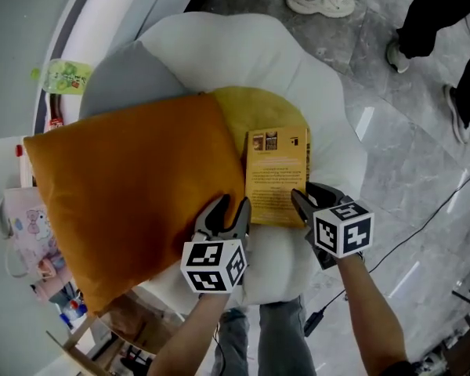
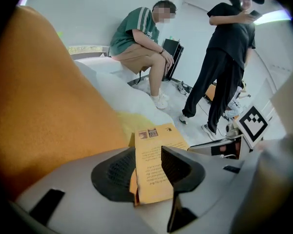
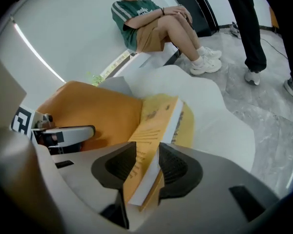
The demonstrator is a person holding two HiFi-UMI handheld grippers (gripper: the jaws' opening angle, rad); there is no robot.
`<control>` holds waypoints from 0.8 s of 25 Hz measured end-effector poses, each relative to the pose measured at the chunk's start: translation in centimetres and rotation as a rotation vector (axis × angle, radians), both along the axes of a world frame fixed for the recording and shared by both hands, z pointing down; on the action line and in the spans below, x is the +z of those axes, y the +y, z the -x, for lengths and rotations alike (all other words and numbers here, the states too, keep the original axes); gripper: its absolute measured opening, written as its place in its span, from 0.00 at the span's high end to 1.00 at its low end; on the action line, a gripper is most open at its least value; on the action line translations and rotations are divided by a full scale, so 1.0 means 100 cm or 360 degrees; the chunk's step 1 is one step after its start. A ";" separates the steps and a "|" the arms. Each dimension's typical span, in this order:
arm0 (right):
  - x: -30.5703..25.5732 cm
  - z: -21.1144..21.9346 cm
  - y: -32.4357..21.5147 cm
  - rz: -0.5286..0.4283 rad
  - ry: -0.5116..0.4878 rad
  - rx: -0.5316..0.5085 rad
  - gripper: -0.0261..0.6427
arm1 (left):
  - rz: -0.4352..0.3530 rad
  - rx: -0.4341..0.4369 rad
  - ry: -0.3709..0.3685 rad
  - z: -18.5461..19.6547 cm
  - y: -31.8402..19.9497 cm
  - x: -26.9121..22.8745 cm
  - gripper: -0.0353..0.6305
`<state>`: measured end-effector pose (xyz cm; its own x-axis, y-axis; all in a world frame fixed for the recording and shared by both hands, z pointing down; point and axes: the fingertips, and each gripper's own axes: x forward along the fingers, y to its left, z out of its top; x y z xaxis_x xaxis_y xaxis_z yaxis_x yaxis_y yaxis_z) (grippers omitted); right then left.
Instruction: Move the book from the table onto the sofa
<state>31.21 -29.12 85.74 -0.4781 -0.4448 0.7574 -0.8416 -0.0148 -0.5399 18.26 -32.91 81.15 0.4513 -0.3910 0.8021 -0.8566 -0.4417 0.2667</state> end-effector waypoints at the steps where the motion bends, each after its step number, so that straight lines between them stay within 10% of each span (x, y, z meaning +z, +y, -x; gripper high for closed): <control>1: -0.002 0.000 0.002 0.0011 0.0007 -0.0010 0.74 | -0.0007 0.0012 -0.0002 0.001 0.000 -0.004 0.69; 7: -0.045 -0.008 0.008 -0.0004 0.0048 -0.0080 0.75 | -0.0063 0.0063 0.0002 0.006 0.001 -0.055 0.69; 13: -0.170 -0.004 -0.009 -0.0322 0.0137 -0.0185 0.89 | -0.0257 0.0150 0.0141 0.017 0.009 -0.166 0.91; 20: -0.360 0.052 -0.002 -0.0751 0.0262 -0.0456 0.92 | -0.0646 0.0110 0.0186 0.077 0.039 -0.349 0.93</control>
<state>25.99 -29.35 49.75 -0.5217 -0.6230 0.5828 -0.8501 0.4368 -0.2941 10.60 -29.04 46.24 0.5665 -0.6302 0.5310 -0.7956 -0.5863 0.1528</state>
